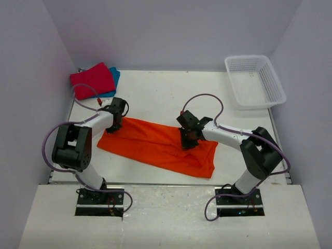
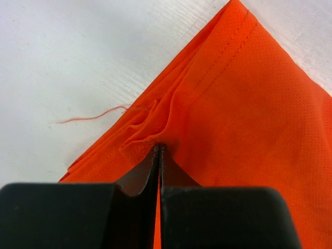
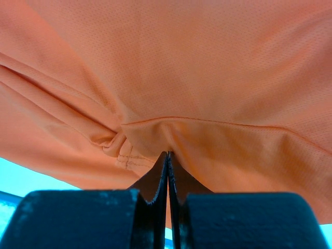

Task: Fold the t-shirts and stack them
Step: Fold the other side of the tshirt into a rectangle

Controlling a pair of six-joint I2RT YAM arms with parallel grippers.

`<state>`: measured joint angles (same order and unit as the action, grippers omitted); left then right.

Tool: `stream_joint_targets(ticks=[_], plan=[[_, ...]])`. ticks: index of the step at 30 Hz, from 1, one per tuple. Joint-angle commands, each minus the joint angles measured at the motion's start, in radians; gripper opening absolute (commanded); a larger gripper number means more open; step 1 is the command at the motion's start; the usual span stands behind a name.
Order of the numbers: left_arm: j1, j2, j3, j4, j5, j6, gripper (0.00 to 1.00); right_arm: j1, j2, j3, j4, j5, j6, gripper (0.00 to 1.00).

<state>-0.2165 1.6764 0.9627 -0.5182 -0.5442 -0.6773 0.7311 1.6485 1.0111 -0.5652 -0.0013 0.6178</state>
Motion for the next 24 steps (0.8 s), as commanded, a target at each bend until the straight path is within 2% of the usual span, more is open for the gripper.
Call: stream_joint_targets(ticks=[1, 10, 16, 17, 18, 20, 21, 24], plan=[[0.005, -0.075, 0.001, 0.011, -0.066, -0.002, 0.00, 0.001, -0.038, 0.011, -0.005, 0.037, 0.005, 0.00], [0.005, -0.165, 0.025, -0.049, -0.108, -0.018, 0.00, -0.002, -0.038, 0.017, -0.019, 0.052, 0.011, 0.00], [0.006, -0.127, 0.045, -0.062, -0.093, 0.002, 0.00, -0.019, 0.008, 0.020, -0.010, 0.046, 0.004, 0.00], [0.006, -0.119, 0.045, -0.059, -0.088, 0.002, 0.04, -0.021, 0.007, 0.017, -0.006, 0.046, 0.002, 0.00], [0.006, -0.109, 0.042, -0.049, -0.077, 0.002, 0.21, -0.022, 0.005, 0.011, 0.010, 0.032, -0.006, 0.00], [0.008, -0.098, 0.031, -0.020, -0.062, 0.010, 0.32, -0.027, -0.004, 0.001, 0.013, 0.021, -0.012, 0.00], [0.008, -0.090, 0.027, -0.011, -0.051, 0.018, 0.46, -0.029, -0.010, -0.003, 0.014, 0.021, -0.018, 0.00], [0.012, -0.081, 0.019, 0.015, -0.022, 0.022, 0.52, -0.035, -0.038, -0.017, 0.022, 0.015, -0.029, 0.00]])
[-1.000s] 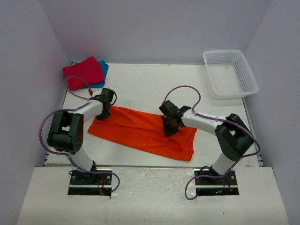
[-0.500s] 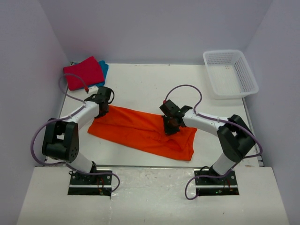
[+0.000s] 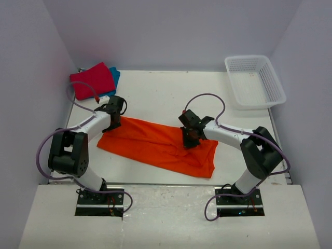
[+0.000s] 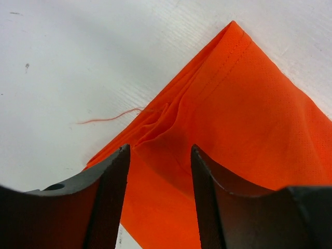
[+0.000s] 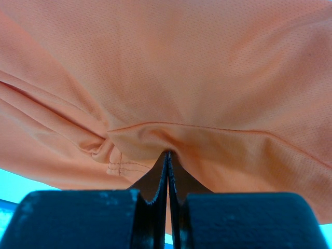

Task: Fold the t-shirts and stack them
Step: Fold the other side of the tshirt into a rectangle

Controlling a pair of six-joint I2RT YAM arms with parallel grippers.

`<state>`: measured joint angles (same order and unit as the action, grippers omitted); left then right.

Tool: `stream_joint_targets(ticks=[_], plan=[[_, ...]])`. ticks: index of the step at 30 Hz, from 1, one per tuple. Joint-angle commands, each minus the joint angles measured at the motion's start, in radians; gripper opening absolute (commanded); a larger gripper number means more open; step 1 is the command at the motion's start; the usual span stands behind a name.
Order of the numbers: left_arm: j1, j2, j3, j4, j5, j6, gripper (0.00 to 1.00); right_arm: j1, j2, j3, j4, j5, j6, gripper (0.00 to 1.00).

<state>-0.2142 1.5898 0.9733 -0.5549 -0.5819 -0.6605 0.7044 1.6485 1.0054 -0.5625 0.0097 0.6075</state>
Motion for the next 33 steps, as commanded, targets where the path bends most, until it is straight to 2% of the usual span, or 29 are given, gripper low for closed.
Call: stream_joint_targets(ticks=[1, 5, 8, 11, 14, 15, 17, 27, 33], plan=[[0.010, 0.007, 0.004, 0.062, 0.019, 0.004, 0.53, -0.013, -0.044, -0.011, 0.018, 0.004, -0.018, 0.00], [0.016, 0.038, 0.008, 0.079, 0.034, 0.015, 0.51, -0.022, -0.058, -0.013, 0.015, 0.003, -0.020, 0.00], [0.026, 0.076, 0.007, 0.093, 0.047, 0.019, 0.42, -0.031, -0.056, -0.013, 0.012, 0.007, -0.020, 0.00], [0.029, 0.096, -0.010, 0.115, 0.063, 0.022, 0.27, -0.042, -0.036, -0.013, 0.012, 0.006, -0.014, 0.00], [0.036, 0.101, -0.019, 0.125, 0.076, 0.025, 0.17, -0.048, -0.023, -0.017, 0.010, 0.007, -0.006, 0.00], [0.039, 0.099, -0.019, 0.124, 0.074, 0.027, 0.09, -0.048, -0.016, -0.019, 0.010, 0.007, -0.005, 0.00], [0.045, 0.096, -0.021, 0.121, 0.068, 0.027, 0.00, -0.048, -0.013, -0.022, 0.012, 0.010, 0.000, 0.00], [0.067, 0.039, -0.018, 0.082, 0.031, 0.019, 0.00, -0.048, -0.099, -0.041, -0.008, 0.041, -0.006, 0.00], [0.067, 0.029, 0.005, 0.062, 0.045, 0.019, 0.00, -0.049, 0.017, -0.040, 0.022, 0.021, 0.000, 0.00]])
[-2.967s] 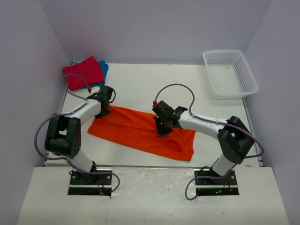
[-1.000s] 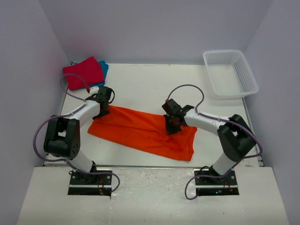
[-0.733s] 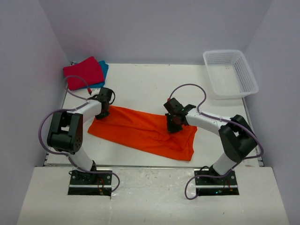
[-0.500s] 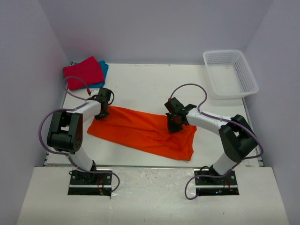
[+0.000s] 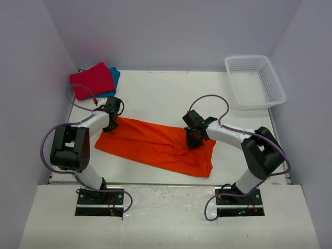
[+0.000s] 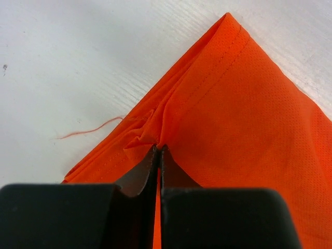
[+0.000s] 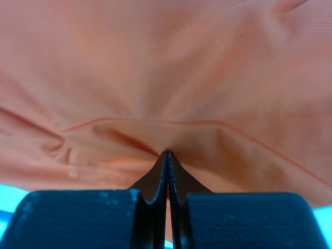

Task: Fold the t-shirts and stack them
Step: Fold the other side of the tshirt into a rectangle

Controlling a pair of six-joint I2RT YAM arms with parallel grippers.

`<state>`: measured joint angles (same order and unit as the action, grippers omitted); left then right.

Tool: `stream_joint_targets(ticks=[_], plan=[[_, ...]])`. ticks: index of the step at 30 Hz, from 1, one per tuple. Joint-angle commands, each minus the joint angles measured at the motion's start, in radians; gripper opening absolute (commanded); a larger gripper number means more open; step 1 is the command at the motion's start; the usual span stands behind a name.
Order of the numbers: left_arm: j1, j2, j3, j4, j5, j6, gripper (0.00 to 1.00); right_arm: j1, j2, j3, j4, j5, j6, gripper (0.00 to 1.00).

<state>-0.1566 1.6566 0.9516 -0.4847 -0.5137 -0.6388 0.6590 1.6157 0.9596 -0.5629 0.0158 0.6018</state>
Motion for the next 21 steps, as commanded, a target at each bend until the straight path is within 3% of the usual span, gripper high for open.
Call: stream_joint_targets(ticks=[1, 21], plan=[[0.011, -0.040, 0.029, -0.011, -0.028, -0.001, 0.00, -0.006, 0.076, -0.004, 0.035, 0.006, 0.018, 0.00], [0.065, 0.003, 0.055, -0.083, -0.100, -0.059, 0.00, -0.032, 0.053, -0.134, 0.173, -0.094, 0.173, 0.00]])
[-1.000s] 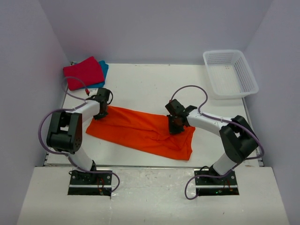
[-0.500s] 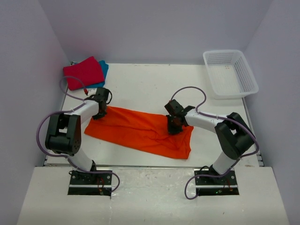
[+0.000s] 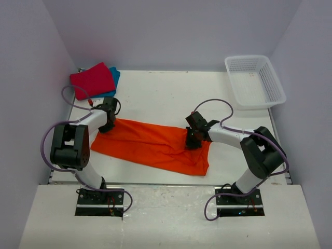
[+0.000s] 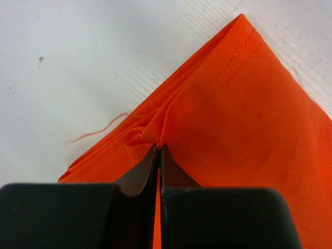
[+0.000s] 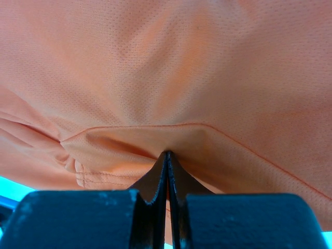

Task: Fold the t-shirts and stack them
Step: Fold the other side of the tshirt into a rectangle

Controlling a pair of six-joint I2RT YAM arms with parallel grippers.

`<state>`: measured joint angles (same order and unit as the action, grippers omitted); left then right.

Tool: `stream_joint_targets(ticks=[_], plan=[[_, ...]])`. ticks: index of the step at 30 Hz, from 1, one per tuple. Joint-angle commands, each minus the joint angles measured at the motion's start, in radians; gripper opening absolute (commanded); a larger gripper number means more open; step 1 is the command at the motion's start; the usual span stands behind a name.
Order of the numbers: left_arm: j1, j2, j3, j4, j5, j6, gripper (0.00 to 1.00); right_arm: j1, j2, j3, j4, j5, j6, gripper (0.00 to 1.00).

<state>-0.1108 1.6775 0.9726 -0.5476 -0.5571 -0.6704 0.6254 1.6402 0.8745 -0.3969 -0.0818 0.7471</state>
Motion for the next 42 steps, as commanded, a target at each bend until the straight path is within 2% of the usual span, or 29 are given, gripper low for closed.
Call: stream_joint_targets(ticks=[1, 16, 20, 26, 36, 41, 42], plan=[[0.026, -0.015, 0.037, -0.026, -0.063, -0.040, 0.00, 0.000, 0.036, -0.049, 0.006, 0.005, 0.029, 0.00], [0.034, -0.154, 0.011, 0.018, -0.003, -0.004, 0.00, -0.007, 0.058, -0.045, 0.021, -0.018, 0.021, 0.00], [0.036, -0.159, 0.008, -0.009, -0.044, -0.027, 0.00, -0.007, 0.058, -0.045, 0.021, -0.019, 0.021, 0.00], [0.039, -0.095, -0.006, -0.066, -0.079, -0.109, 0.00, -0.007, 0.046, -0.051, 0.021, -0.016, 0.023, 0.00], [0.094, 0.031, -0.058, -0.026, 0.040, -0.156, 0.00, -0.006, 0.033, -0.057, 0.020, -0.013, 0.021, 0.00], [0.103, 0.015, -0.077, 0.015, 0.082, -0.132, 0.00, -0.007, 0.027, -0.054, 0.012, -0.009, 0.011, 0.00], [0.103, -0.014, -0.080, 0.018, 0.077, -0.132, 0.03, -0.006, 0.027, -0.052, 0.012, -0.007, 0.006, 0.00]])
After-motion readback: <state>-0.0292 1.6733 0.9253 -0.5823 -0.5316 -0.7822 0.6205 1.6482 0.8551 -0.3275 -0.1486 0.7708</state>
